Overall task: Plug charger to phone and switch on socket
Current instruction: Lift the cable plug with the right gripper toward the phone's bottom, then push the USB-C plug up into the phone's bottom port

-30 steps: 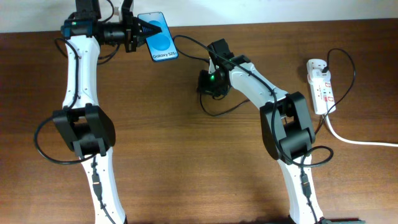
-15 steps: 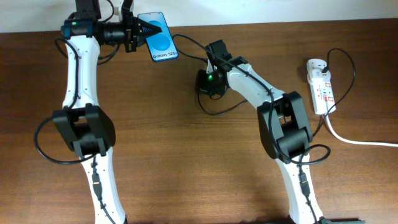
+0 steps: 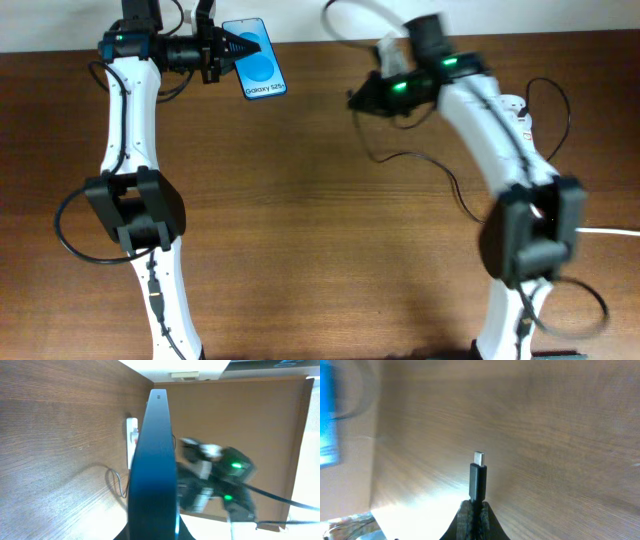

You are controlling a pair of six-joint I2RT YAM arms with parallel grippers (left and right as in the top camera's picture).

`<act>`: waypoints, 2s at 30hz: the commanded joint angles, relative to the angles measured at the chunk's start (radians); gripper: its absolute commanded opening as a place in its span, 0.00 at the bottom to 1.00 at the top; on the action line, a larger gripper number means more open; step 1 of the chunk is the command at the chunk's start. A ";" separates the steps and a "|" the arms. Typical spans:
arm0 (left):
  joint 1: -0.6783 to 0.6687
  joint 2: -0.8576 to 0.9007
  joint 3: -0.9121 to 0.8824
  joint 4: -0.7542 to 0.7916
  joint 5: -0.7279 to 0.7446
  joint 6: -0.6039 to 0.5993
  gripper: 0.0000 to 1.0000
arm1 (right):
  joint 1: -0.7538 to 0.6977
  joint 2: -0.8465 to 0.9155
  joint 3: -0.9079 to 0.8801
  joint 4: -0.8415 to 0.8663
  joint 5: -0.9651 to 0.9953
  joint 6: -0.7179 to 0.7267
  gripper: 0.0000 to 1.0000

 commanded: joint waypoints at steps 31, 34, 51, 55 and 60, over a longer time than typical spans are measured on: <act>-0.080 0.000 0.015 0.015 0.089 0.090 0.00 | 0.227 -0.185 -0.187 0.232 -0.125 0.251 0.04; -0.078 0.000 0.015 0.046 0.123 0.063 0.00 | 0.242 -0.185 -0.187 0.231 -0.125 0.257 0.04; -0.078 0.000 0.015 0.077 0.200 -0.040 0.00 | 0.259 -0.183 -0.187 0.314 -0.102 0.284 0.04; -0.078 0.000 0.015 0.077 0.200 -0.041 0.00 | 0.258 -0.183 -0.187 0.318 -0.099 0.284 0.04; -0.078 0.000 0.015 0.077 0.198 -0.041 0.00 | 0.258 -0.184 -0.187 0.355 -0.091 0.284 0.04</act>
